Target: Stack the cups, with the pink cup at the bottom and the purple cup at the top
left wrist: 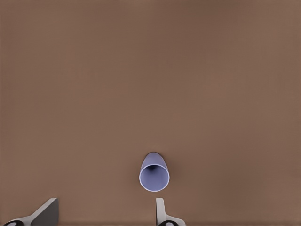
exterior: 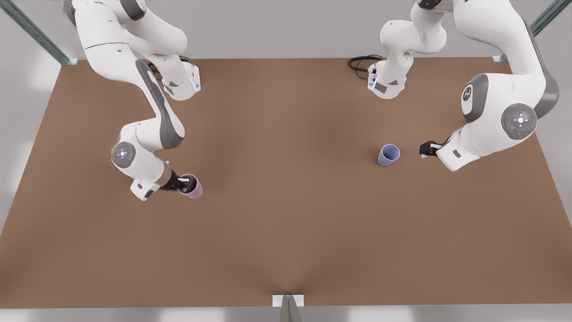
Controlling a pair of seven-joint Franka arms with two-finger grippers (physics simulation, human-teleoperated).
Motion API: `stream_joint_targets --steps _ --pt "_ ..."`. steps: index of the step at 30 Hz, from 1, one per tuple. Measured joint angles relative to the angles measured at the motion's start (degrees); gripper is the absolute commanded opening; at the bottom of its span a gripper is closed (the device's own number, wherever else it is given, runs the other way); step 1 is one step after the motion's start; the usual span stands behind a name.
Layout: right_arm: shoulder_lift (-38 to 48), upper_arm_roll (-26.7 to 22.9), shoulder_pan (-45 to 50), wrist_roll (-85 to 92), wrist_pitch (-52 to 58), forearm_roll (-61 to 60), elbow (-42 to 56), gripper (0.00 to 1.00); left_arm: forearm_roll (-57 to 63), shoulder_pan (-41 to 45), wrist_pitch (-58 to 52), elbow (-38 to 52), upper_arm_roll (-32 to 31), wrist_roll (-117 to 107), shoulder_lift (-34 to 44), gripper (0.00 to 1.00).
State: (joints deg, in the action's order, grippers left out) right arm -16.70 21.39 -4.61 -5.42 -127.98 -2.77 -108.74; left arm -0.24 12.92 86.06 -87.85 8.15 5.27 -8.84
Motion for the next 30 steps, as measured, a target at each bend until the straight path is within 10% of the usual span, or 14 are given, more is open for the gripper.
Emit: stream_joint_targets --steps 9,19,30 --pt "-38.1 -4.7 39.7 -17.2 20.4 11.9 63.7 0.21 -0.3 0.4 -0.2 -6.0 -0.6 -0.2 -1.0 1.0" --pt "-46.1 -5.0 42.9 -31.3 20.8 13.4 67.1 0.21 -0.2 1.0 17.8 -33.5 -0.8 -0.3 0.2 1.0" --pt "-48.5 -5.3 43.2 -39.9 16.5 13.5 66.8 0.21 0.0 0.2 33.1 -43.3 -0.6 -0.4 -0.4 1.0"
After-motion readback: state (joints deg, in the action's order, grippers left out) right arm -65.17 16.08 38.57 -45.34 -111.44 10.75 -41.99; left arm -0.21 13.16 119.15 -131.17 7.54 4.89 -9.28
